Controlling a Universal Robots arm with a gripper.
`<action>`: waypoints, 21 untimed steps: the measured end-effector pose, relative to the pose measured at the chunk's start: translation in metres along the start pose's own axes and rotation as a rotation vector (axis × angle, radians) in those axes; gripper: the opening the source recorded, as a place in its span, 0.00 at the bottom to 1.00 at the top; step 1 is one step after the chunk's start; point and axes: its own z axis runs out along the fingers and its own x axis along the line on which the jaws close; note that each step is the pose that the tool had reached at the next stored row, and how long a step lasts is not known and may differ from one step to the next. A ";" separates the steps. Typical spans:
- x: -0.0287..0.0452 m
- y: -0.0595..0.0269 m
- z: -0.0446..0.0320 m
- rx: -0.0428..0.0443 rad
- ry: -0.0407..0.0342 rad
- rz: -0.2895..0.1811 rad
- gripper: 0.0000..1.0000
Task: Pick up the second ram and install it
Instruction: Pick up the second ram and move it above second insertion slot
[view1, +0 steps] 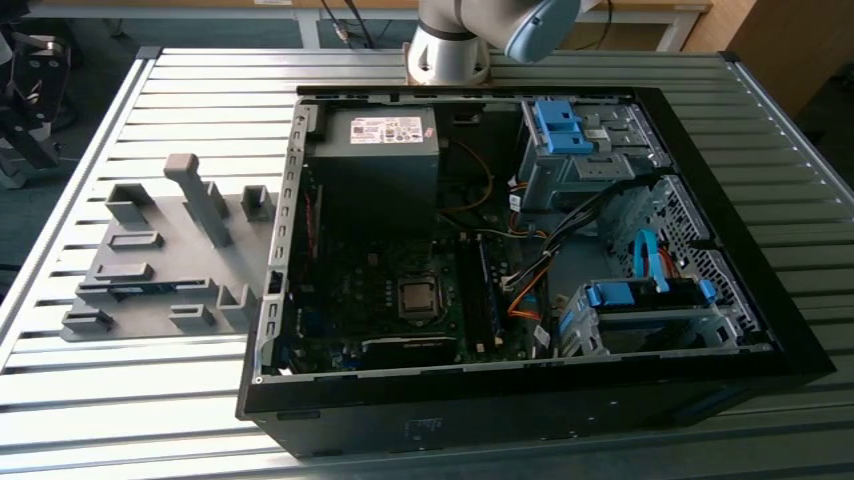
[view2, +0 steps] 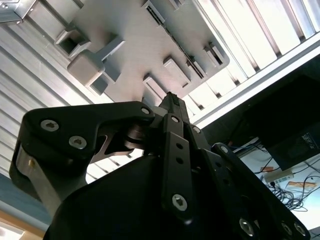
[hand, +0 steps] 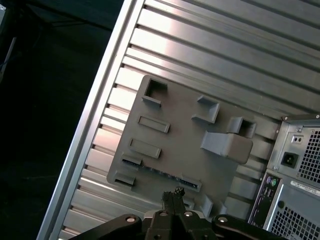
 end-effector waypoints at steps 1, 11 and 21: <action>0.0000 0.0000 0.0000 -0.0001 0.0000 -0.002 0.11; 0.0000 0.0000 0.0000 -0.0005 0.0006 -0.022 0.11; 0.0000 0.0000 0.0000 -0.0007 0.0011 -0.037 0.11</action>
